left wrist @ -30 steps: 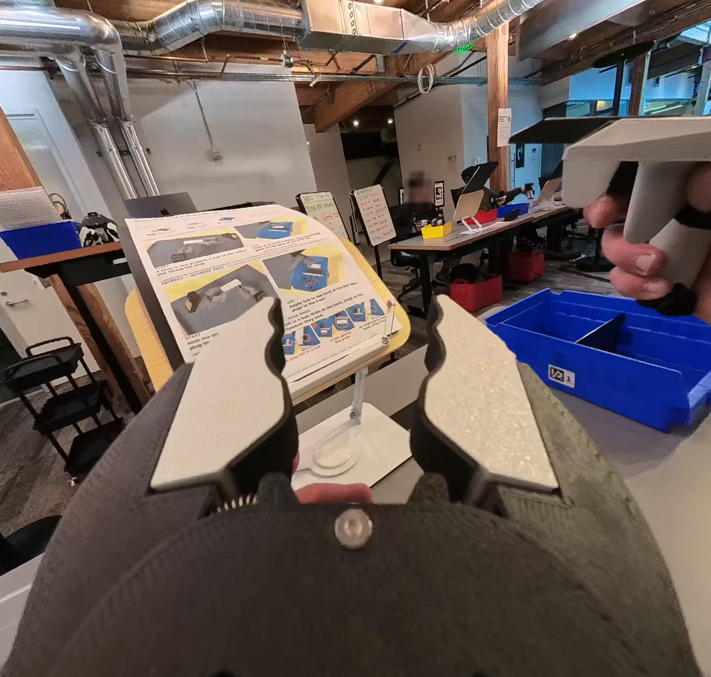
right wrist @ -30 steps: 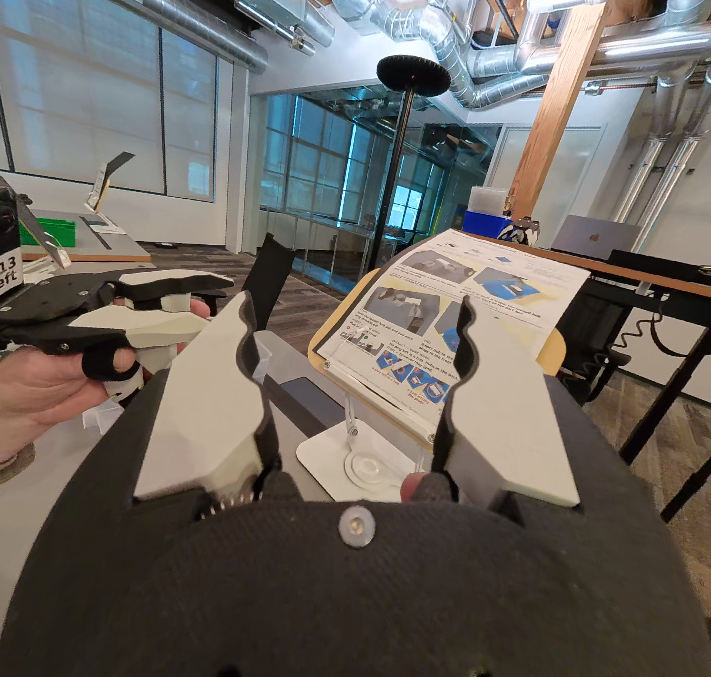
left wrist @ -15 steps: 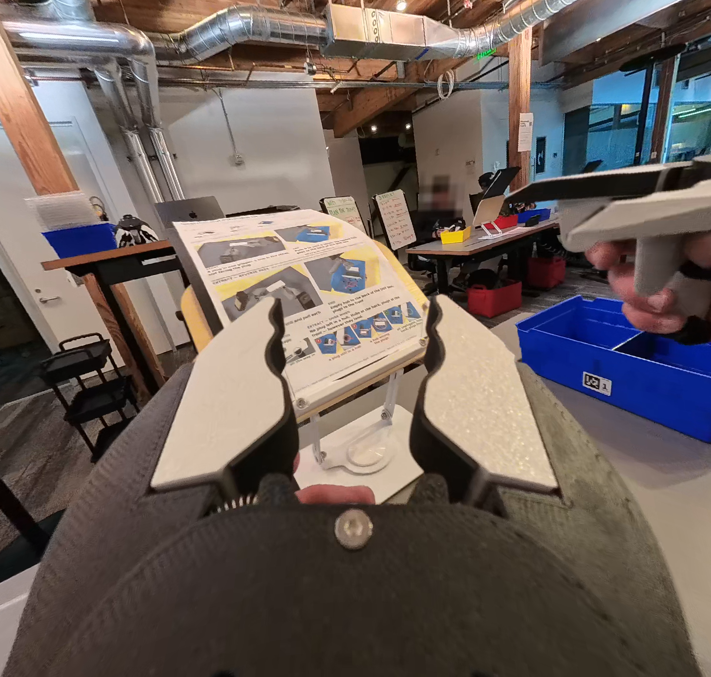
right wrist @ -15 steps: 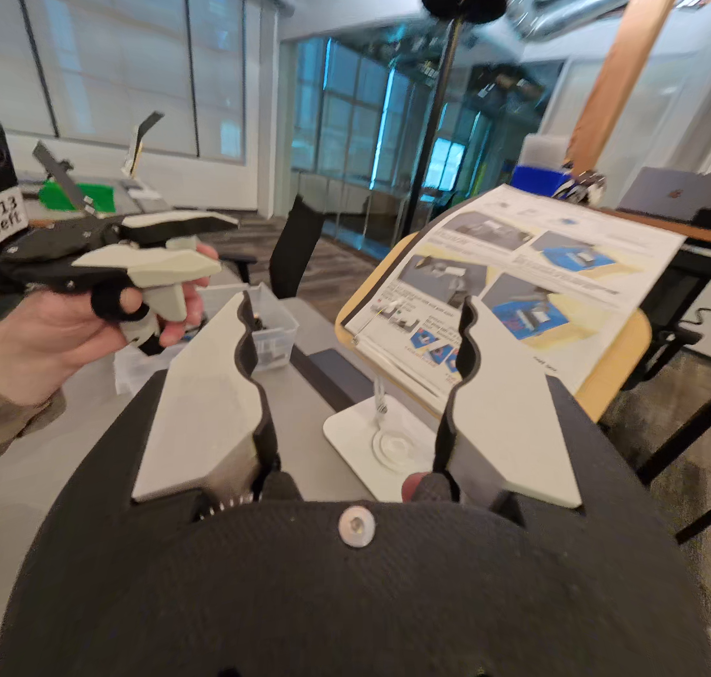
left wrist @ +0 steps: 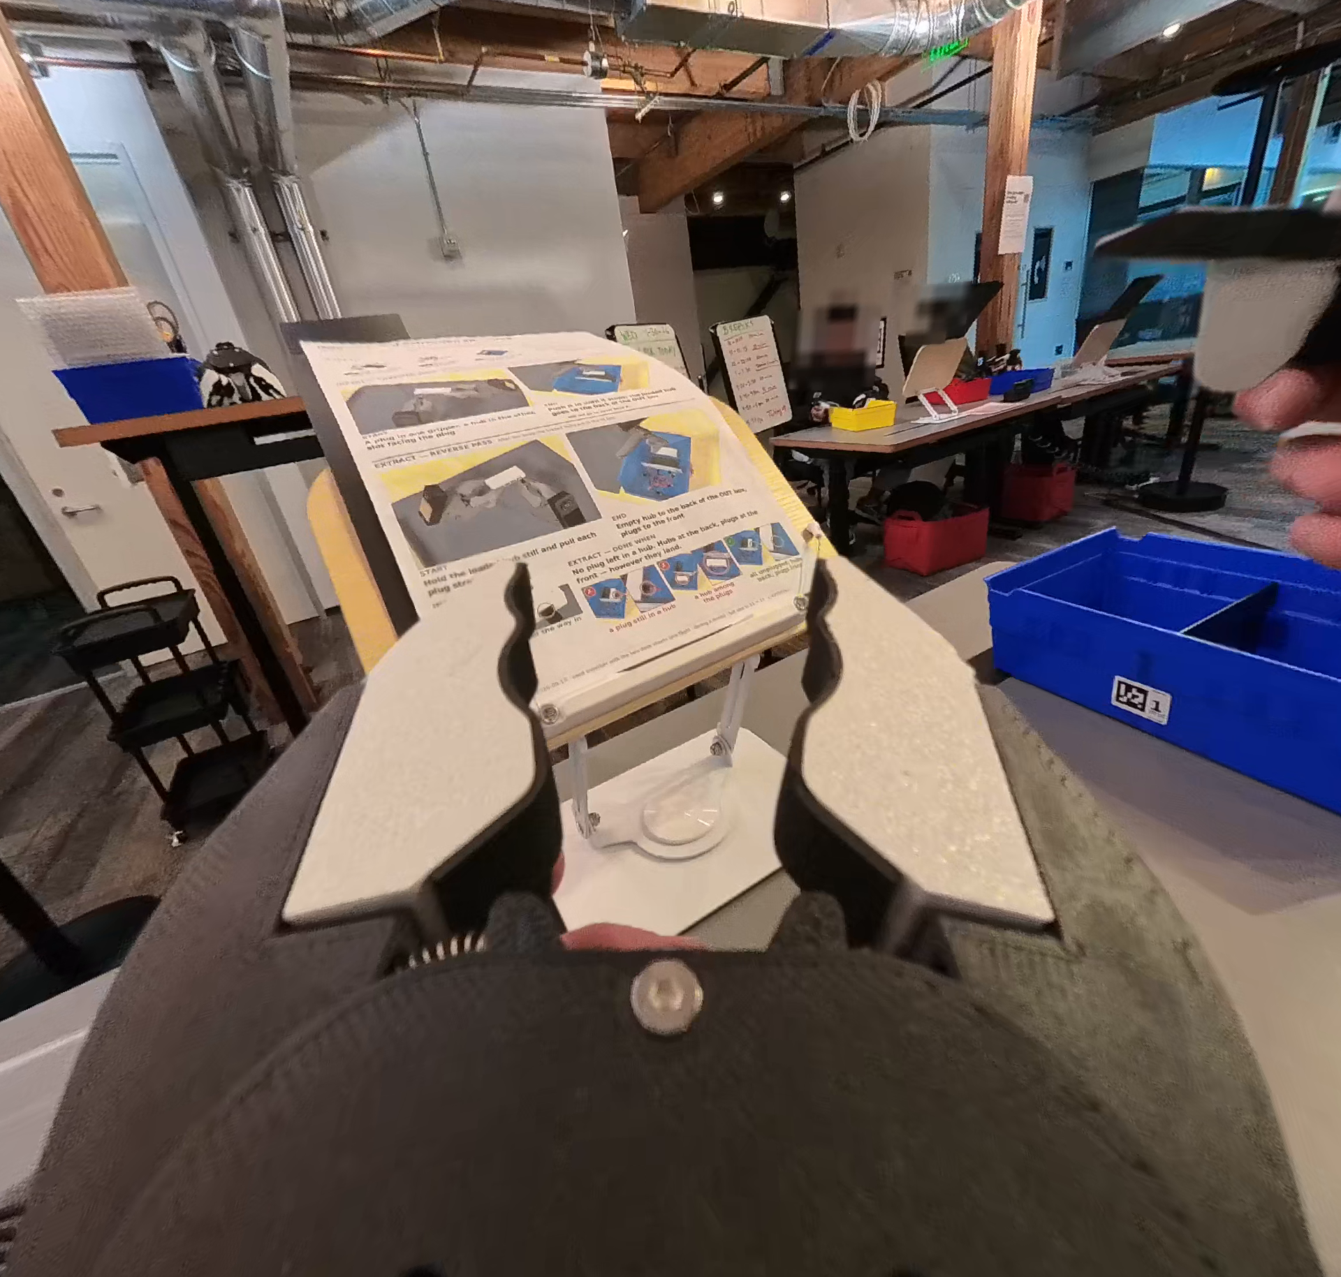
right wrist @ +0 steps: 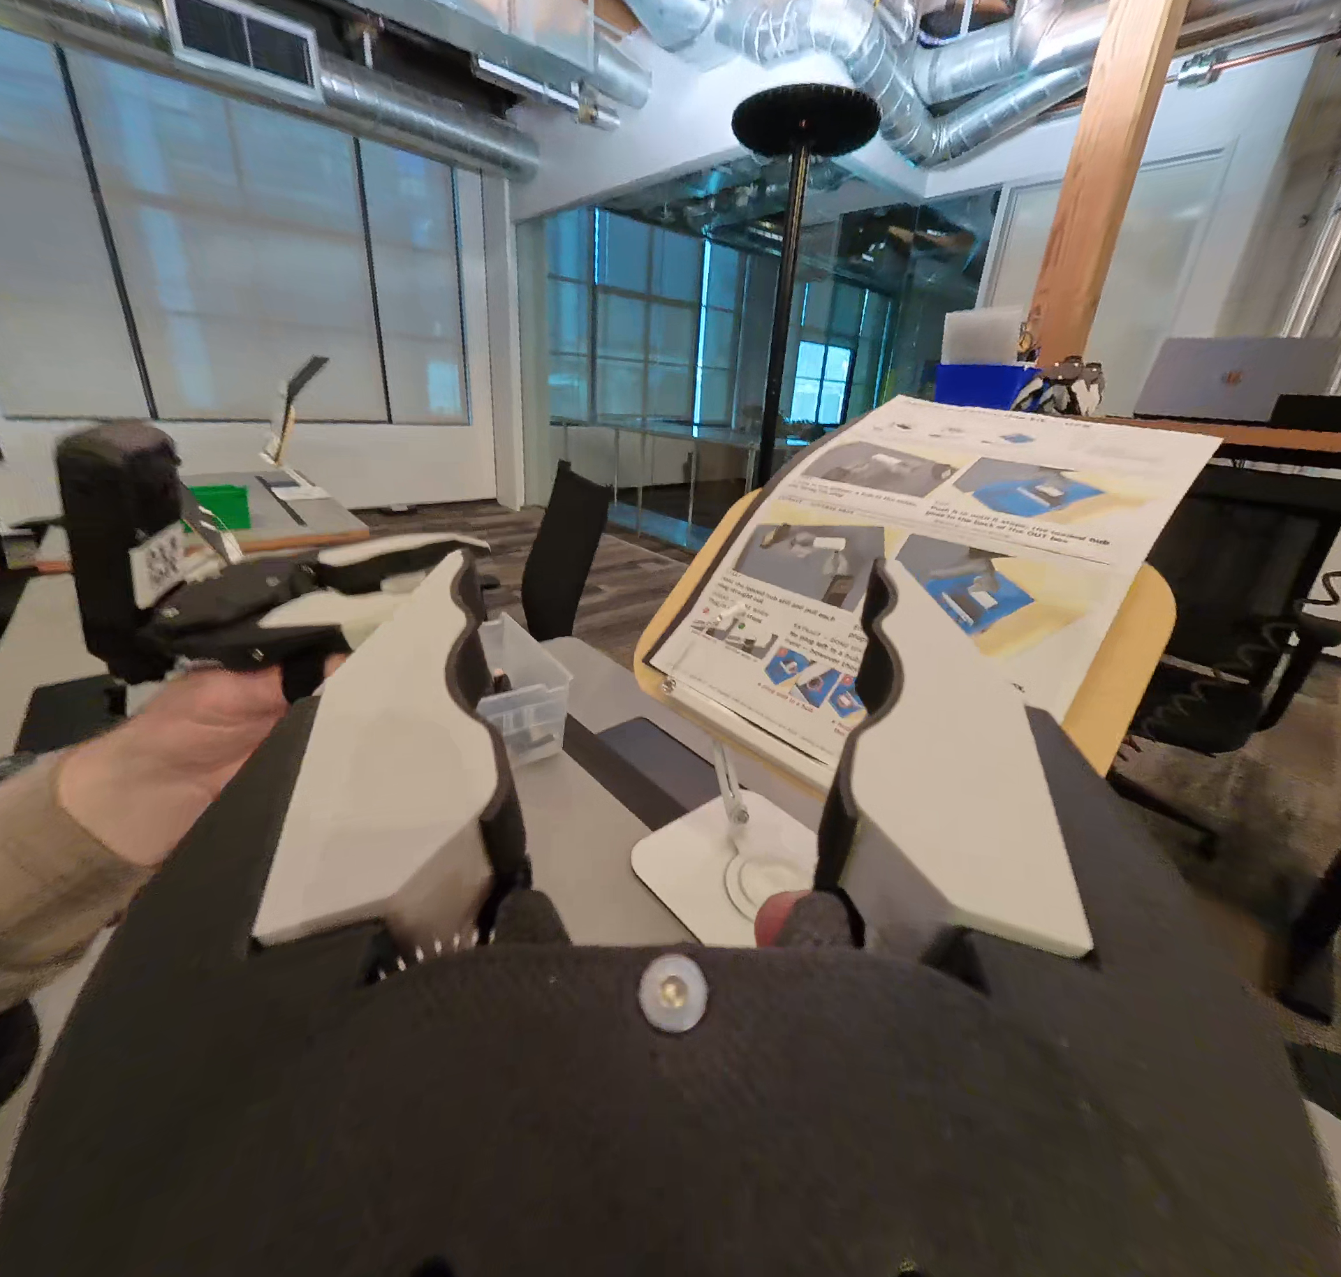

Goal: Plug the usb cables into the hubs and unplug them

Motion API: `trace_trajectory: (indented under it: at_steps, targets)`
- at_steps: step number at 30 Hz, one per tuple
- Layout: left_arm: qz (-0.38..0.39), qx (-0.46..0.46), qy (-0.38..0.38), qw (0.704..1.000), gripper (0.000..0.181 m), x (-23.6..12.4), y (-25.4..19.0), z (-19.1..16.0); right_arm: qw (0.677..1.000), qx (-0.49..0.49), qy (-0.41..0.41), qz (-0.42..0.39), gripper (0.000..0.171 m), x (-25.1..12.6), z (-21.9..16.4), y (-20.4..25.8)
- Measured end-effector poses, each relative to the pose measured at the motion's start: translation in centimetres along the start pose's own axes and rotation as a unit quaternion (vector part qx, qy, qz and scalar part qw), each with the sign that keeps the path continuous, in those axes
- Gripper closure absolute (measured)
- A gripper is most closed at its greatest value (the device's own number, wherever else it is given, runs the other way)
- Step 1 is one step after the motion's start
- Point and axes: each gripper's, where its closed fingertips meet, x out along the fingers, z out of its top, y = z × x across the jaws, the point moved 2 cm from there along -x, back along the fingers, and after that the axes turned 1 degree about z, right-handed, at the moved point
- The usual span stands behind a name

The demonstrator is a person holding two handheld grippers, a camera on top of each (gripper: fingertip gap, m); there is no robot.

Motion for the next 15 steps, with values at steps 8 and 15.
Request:
trace_trajectory:
  at_steps: [8,15]
  targets:
    - [0.037,0.079,0.058,0.994,0.100,1.2,-0.7,-2.9,0.995,-0.065,0.064,-0.030,0.069,1.3,-3.2,-1.1]
    - [0.077,0.076,0.162,0.981,0.083,2.7,1.7,-9.4,0.987,-0.071,0.138,-0.037,0.062,3.1,-8.5,-2.0]
